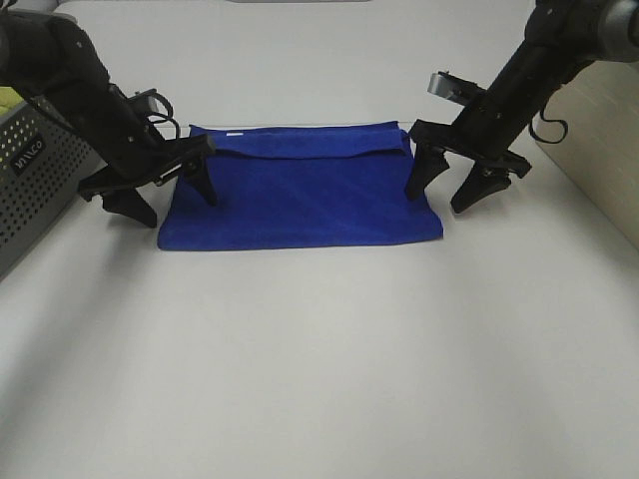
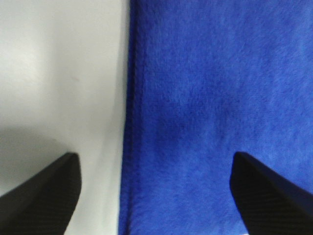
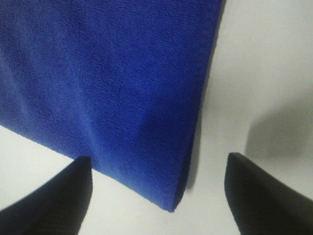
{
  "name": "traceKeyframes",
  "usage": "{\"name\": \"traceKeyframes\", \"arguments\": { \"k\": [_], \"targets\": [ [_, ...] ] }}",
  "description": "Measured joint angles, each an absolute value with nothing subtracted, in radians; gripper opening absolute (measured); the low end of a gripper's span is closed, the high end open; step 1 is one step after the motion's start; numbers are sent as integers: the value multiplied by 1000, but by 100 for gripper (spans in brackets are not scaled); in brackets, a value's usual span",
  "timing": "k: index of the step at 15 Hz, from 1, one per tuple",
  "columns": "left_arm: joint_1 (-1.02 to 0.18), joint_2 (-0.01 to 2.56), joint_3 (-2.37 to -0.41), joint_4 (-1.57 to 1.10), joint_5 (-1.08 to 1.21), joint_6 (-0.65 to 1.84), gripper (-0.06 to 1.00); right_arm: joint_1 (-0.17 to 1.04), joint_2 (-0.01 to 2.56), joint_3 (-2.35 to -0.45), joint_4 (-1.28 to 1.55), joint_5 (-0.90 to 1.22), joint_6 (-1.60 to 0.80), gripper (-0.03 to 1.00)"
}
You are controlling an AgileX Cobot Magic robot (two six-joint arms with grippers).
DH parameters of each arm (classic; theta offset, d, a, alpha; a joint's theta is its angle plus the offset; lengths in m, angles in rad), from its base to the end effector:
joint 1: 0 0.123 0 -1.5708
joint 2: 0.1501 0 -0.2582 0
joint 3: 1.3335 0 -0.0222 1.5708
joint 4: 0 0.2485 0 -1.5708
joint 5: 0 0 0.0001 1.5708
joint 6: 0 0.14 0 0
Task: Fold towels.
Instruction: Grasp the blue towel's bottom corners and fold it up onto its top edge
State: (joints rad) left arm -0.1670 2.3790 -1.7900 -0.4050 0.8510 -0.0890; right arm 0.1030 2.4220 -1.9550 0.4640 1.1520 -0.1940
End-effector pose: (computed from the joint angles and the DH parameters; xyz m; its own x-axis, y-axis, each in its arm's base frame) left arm 0.4606 -0.1197 0.0421 -0.9737 -0.1811 -0.1381 -0.1211 0.9254 -0.3591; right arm 0.4585 0.1050 0.0634 -0.9922 -0.0963 -0.0792 -0.1205 0.9050 0.4080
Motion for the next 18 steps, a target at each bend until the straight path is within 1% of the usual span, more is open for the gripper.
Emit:
{"name": "traceKeyframes", "arguments": {
  "k": [2, 4, 6, 8, 9, 11, 12, 13, 16, 18],
  "targets": [
    [-198, 2384, -1792, -415, 837, -90, 78, 110, 2423, -1955, 456, 1125, -192, 72],
    [-214, 2387, -1792, -418, 829, -100, 73, 109, 2442, -1955, 450, 1122, -191, 69],
    [-216, 2392, -1794, -421, 829, -104, 63, 109, 2467, -1955, 477, 1125, -190, 65],
    [-218, 2395, -1794, -421, 832, -106, 51, 109, 2484, -1955, 534, 1126, -190, 57],
    [-218, 2397, -1794, -421, 835, -106, 42, 109, 2492, -1956, 557, 1128, -190, 47],
    [-218, 2402, -1794, -419, 849, -106, 17, 109, 2502, -1956, 558, 1136, -190, 18],
    [-218, 2403, -1794, -419, 859, -106, 7, 109, 2505, -1956, 557, 1150, -190, 4],
    [-218, 2403, -1794, -420, 869, -106, 5, 109, 2506, -1956, 557, 1171, -185, 2],
    [-223, 2365, -1736, -404, 930, -105, 5, 109, 2479, -1917, 531, 1201, -173, 2],
    [-242, 2306, -1630, -384, 939, -102, 5, 109, 2387, -1762, 493, 1202, -172, 2]
  ]
}}
